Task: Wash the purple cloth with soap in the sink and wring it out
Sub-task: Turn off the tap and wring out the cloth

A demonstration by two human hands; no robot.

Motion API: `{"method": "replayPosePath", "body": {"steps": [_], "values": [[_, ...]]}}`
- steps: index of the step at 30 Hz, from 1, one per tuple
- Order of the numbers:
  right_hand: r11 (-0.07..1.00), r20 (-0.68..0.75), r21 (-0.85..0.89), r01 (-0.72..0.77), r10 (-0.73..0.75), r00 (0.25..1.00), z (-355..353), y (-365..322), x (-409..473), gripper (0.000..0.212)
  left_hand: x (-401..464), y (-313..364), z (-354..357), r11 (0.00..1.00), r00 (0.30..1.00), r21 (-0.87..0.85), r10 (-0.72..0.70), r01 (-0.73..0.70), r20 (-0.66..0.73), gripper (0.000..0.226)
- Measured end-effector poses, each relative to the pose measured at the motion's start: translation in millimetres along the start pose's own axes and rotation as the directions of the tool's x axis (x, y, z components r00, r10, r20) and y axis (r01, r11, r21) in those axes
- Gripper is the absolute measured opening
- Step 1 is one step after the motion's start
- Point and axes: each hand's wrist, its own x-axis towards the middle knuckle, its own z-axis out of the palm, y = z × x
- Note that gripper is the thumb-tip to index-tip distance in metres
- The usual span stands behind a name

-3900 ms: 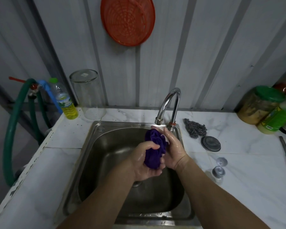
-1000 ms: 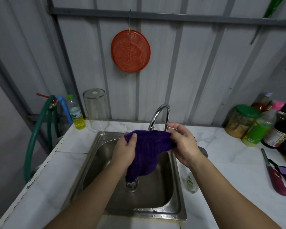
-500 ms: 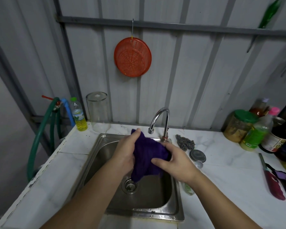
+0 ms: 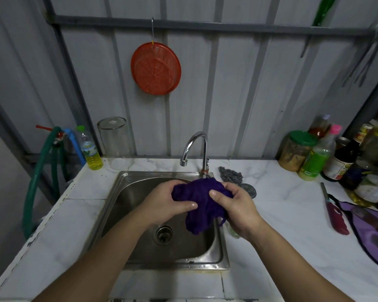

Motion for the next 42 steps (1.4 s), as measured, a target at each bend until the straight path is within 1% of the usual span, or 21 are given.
{"method": "replayPosePath", "body": {"steps": [2,3,5,6,8,9,13,15,18,20,24,28,29,31,34,36,39,42], "values": [[0.998,0.001,0.056,-0.030,0.030,1.000,-8.2,-0.9,-13.0,0.048,-3.3,-2.6,15.1,0.998,0.998,-0.063,-0.015,0.011,-0.059,0.051],[0.996,0.030,0.074,-0.053,0.051,0.998,-14.0,-0.7,-20.9,0.050,-6.5,-3.8,24.3,0.994,0.996,-0.111,-0.030,0.021,-0.080,0.053],[0.994,0.092,0.048,-0.099,0.094,0.991,-27.5,1.7,-36.8,0.053,-12.6,-7.7,44.3,0.979,0.990,-0.192,-0.087,0.065,-0.108,0.055],[0.993,0.097,0.021,-0.114,0.111,0.989,-35.2,4.3,-44.7,0.053,-15.6,-10.3,55.3,0.968,0.988,-0.235,-0.118,0.091,-0.103,0.052],[0.992,0.057,0.007,-0.125,0.124,0.991,-51.8,11.6,-58.1,0.053,-19.5,-17.8,77.5,0.929,0.977,-0.331,-0.199,0.164,-0.075,0.039],[0.992,0.032,0.015,-0.127,0.126,0.992,-60.5,15.9,-64.5,0.051,-21.4,-21.3,88.9,0.906,0.969,-0.373,-0.240,0.202,-0.058,0.036],[0.985,-0.062,0.013,-0.170,0.170,0.983,-92.6,34.7,-87.8,0.050,-26.0,-35.9,132.3,0.795,0.931,-0.519,-0.365,0.315,0.007,0.039],[0.977,-0.096,0.019,-0.213,0.214,0.972,-107.9,45.0,-96.0,0.047,-27.4,-45.0,150.7,0.760,0.913,-0.545,-0.408,0.354,0.024,0.036],[0.955,-0.119,0.058,-0.292,0.297,0.947,-126.5,60.3,-102.3,0.029,-27.9,-60.9,174.6,0.757,0.901,-0.526,-0.432,0.387,0.042,0.033],[0.948,-0.164,0.071,-0.312,0.319,0.933,-136.5,70.3,-103.5,0.021,-26.8,-71.1,188.1,0.745,0.884,-0.529,-0.466,0.405,0.020,0.037],[0.937,-0.244,-0.012,-0.350,0.337,0.910,-151.7,89.3,-103.4,0.015,-22.4,-88.4,209.6,0.734,0.846,-0.524,-0.532,0.433,-0.046,0.041],[0.914,-0.325,-0.087,-0.396,0.350,0.879,-158.6,106.1,-100.3,0.012,-20.1,-103.7,221.6,0.774,0.821,-0.425,-0.560,0.470,-0.112,0.036],[0.905,-0.344,-0.123,-0.408,0.346,0.873,-159.1,110.0,-99.7,0.011,-20.4,-107.1,224.3,0.786,0.817,-0.391,-0.562,0.479,-0.130,0.034],[0.866,-0.381,-0.255,-0.431,0.320,0.868,-161.0,118.1,-98.8,0.010,-21.9,-111.8,228.1,0.811,0.811,-0.315,-0.559,0.493,-0.171,0.032],[0.743,-0.419,-0.496,-0.449,0.249,0.874,-164.3,129.4,-99.8,0.011,-23.8,-117.7,230.4,0.855,0.824,-0.140,-0.518,0.499,-0.230,0.030],[0.663,-0.425,-0.598,-0.450,0.214,0.879,-165.6,134.6,-99.9,0.011,-24.1,-118.4,231.0,0.873,0.835,-0.059,-0.482,0.485,-0.267,0.030],[0.549,-0.425,-0.700,-0.456,0.193,0.884,-167.0,137.8,-98.5,0.015,-21.9,-119.4,231.8,0.889,0.862,0.090,-0.406,0.450,-0.302,0.028],[0.498,-0.424,-0.734,-0.462,0.195,0.884,-169.0,140.9,-98.9,0.020,-22.1,-121.5,230.0,0.859,0.882,0.257,-0.367,0.444,-0.296,0.027]]}}
